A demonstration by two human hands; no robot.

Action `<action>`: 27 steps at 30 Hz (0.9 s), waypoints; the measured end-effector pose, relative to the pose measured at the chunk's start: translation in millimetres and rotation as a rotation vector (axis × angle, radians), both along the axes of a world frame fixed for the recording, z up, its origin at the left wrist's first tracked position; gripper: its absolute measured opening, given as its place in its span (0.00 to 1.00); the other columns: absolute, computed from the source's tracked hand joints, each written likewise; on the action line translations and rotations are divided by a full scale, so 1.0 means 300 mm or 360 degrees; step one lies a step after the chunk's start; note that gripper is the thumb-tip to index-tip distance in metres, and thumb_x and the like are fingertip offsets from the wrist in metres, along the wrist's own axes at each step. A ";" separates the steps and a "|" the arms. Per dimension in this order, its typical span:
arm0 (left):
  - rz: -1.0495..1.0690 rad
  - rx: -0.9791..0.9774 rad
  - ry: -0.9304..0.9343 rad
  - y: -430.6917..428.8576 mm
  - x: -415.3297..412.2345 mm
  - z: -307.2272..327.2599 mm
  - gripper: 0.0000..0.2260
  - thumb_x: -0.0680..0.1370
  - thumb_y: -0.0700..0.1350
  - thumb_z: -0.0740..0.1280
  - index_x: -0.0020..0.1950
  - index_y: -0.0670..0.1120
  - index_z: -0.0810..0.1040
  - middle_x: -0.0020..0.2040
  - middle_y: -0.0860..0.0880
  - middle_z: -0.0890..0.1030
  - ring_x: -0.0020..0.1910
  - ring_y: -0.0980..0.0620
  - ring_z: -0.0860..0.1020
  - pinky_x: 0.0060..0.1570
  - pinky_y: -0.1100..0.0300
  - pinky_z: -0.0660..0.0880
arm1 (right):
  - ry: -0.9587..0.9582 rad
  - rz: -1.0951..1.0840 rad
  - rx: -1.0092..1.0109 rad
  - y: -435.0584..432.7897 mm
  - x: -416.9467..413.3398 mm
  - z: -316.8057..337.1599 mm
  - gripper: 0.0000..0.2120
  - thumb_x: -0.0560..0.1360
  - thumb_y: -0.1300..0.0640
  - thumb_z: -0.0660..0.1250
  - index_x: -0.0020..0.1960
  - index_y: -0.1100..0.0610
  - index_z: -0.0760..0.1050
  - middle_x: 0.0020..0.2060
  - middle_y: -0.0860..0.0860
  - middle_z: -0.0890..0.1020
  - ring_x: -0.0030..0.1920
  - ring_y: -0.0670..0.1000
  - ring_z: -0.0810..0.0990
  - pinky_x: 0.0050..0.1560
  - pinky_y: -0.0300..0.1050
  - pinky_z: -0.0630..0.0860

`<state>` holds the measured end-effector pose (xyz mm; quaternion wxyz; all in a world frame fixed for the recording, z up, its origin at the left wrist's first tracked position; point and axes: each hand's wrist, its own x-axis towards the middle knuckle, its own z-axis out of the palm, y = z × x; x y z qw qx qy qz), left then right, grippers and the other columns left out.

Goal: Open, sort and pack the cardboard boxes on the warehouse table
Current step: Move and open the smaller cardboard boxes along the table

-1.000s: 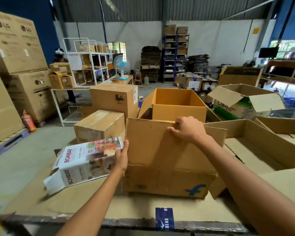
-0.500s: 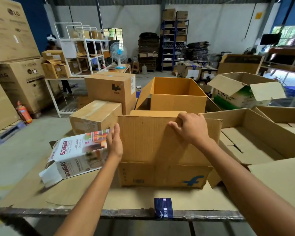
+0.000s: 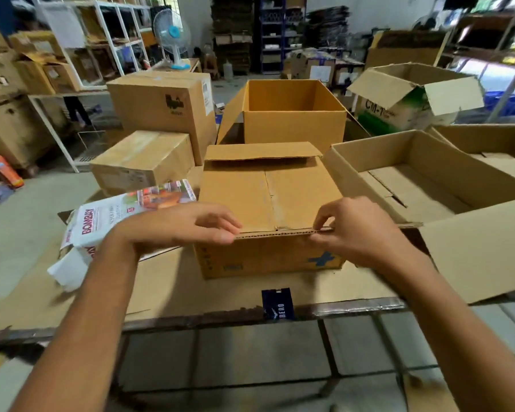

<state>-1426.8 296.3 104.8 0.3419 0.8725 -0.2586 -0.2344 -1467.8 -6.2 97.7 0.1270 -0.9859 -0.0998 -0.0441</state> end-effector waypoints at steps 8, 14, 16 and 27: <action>0.0055 0.0597 -0.0430 -0.187 -0.137 -0.311 0.31 0.78 0.65 0.60 0.78 0.54 0.63 0.81 0.48 0.57 0.79 0.50 0.52 0.76 0.55 0.50 | 0.0472 0.0211 -0.0403 0.034 -0.065 -0.327 0.52 0.64 0.33 0.75 0.77 0.42 0.50 0.73 0.52 0.59 0.73 0.59 0.58 0.70 0.64 0.63; 0.0468 0.0658 -0.0865 -0.211 -0.084 -0.562 0.37 0.77 0.62 0.66 0.81 0.52 0.56 0.82 0.44 0.44 0.80 0.44 0.40 0.77 0.46 0.39 | 0.0394 0.0094 -0.0351 0.066 -0.075 -0.534 0.61 0.63 0.36 0.78 0.79 0.44 0.39 0.79 0.58 0.37 0.78 0.67 0.39 0.74 0.71 0.50; 0.0468 0.0704 -0.0973 -0.216 -0.077 -0.608 0.38 0.76 0.59 0.68 0.81 0.51 0.55 0.82 0.44 0.40 0.80 0.44 0.36 0.77 0.43 0.38 | 0.0520 0.0063 -0.0222 0.059 -0.070 -0.568 0.60 0.66 0.37 0.77 0.80 0.44 0.38 0.79 0.56 0.33 0.78 0.64 0.35 0.75 0.70 0.49; 0.0837 0.0299 -0.1077 -0.273 0.107 -0.530 0.27 0.80 0.59 0.54 0.73 0.46 0.71 0.76 0.44 0.68 0.78 0.45 0.59 0.77 0.44 0.53 | -0.0035 -0.0089 0.0143 0.034 0.166 -0.425 0.31 0.77 0.44 0.67 0.76 0.52 0.64 0.78 0.58 0.60 0.77 0.59 0.59 0.74 0.58 0.63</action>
